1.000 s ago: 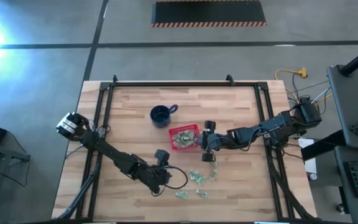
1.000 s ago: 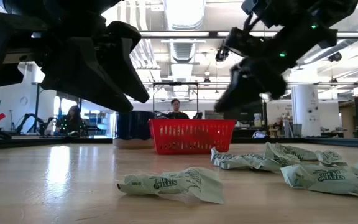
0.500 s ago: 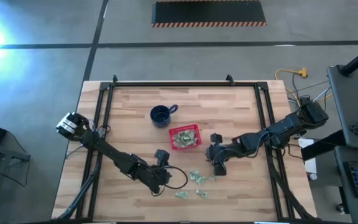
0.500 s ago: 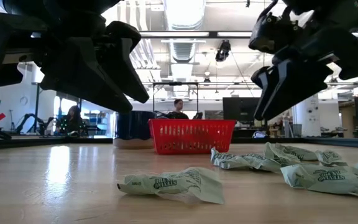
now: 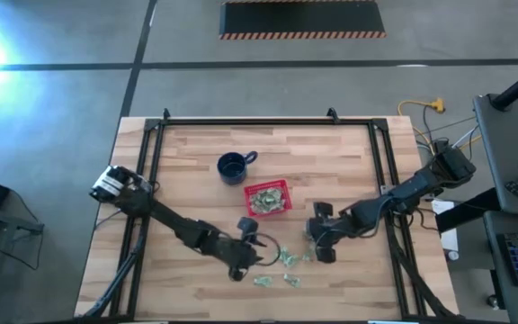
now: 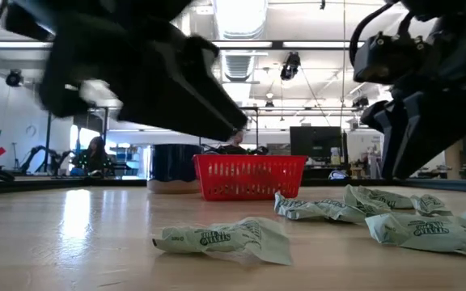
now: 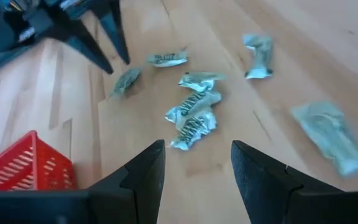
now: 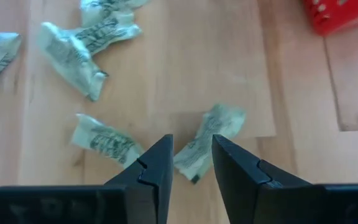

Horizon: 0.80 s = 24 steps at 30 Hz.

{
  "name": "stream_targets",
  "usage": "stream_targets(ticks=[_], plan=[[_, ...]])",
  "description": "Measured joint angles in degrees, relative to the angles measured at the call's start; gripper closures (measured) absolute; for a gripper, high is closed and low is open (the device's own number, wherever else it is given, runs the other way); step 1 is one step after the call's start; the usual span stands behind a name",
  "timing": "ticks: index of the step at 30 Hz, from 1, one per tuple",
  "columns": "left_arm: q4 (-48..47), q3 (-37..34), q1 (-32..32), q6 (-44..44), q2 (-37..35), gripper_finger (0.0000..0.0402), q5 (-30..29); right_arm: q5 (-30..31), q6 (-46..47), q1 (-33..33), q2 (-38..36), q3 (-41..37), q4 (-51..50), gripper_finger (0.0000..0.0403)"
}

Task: Pick and place Stevia / Truvia into bins
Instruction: Put the white stevia packet into the red basket

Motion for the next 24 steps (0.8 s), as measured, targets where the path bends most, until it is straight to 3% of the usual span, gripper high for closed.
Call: stream_targets(ticks=[9,24], plan=[[5.3,2.1,7.3,-1.1,6.1,0.0233,12.6,0.2,0.2,1.4,0.0,0.0,0.7,0.0306],[6.0,6.2,9.3,-3.2,13.6,0.0240,16.8,1.6,0.0,1.4,0.0,-0.2,0.7,0.0313]])
